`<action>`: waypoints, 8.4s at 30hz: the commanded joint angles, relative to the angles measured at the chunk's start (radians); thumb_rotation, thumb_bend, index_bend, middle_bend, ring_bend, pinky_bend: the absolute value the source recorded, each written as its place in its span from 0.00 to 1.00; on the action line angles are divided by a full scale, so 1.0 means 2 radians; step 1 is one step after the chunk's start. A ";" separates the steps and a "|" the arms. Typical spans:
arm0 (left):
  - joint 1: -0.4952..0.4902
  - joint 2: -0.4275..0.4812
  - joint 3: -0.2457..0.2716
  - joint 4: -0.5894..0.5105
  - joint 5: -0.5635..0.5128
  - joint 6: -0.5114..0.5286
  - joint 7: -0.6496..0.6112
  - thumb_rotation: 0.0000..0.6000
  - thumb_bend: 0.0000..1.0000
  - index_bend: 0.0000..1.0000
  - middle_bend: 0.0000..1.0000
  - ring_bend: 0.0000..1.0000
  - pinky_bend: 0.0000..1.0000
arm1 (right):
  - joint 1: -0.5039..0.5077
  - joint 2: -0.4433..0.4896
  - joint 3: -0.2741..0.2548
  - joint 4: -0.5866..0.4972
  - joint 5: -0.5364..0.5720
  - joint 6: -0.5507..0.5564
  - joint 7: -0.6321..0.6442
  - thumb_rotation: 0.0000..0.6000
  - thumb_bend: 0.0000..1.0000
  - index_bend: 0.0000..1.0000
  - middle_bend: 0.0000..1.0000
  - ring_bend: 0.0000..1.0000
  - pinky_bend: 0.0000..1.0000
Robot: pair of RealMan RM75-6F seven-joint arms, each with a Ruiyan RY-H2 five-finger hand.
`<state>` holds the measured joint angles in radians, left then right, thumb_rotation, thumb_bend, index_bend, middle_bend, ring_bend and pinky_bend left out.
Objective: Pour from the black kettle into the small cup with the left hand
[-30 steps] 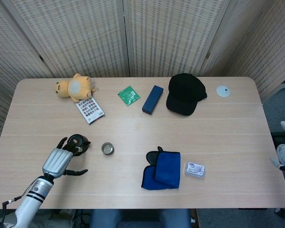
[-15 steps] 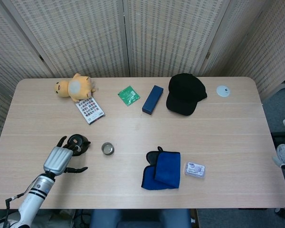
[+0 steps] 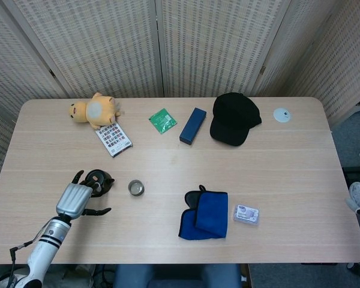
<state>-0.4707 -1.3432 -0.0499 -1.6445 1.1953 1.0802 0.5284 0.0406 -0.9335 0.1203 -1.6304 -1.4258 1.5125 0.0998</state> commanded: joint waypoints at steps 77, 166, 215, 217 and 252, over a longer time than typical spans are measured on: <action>-0.029 -0.032 0.023 0.004 -0.089 -0.009 0.059 0.20 0.08 0.40 0.40 0.40 0.00 | -0.010 -0.005 0.000 0.014 0.011 -0.003 0.010 1.00 0.11 0.02 0.09 0.00 0.00; 0.001 0.014 -0.040 -0.030 -0.064 0.078 -0.042 0.42 0.33 1.00 1.00 1.00 0.13 | -0.019 -0.011 0.007 0.014 0.014 0.010 0.022 1.00 0.11 0.02 0.09 0.00 0.00; -0.066 -0.028 -0.068 -0.001 -0.035 0.029 -0.006 0.66 0.36 1.00 1.00 1.00 0.52 | -0.015 0.014 0.013 -0.016 0.009 0.016 0.007 1.00 0.11 0.02 0.09 0.00 0.00; -0.073 -0.035 -0.071 0.006 -0.043 0.025 0.000 0.65 0.36 1.00 1.00 1.00 0.52 | -0.015 0.014 0.013 -0.016 0.009 0.016 0.008 1.00 0.11 0.02 0.09 0.00 0.00; -0.128 -0.127 -0.066 0.114 -0.026 0.038 0.069 0.71 0.36 1.00 1.00 1.00 0.52 | -0.022 0.017 0.010 -0.017 0.013 0.020 0.010 1.00 0.11 0.02 0.09 0.00 0.00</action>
<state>-0.7245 -1.5951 -0.1841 -1.4172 1.1417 1.1539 0.6626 -0.0029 -0.8986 0.1402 -1.6643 -1.3995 1.5522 0.1200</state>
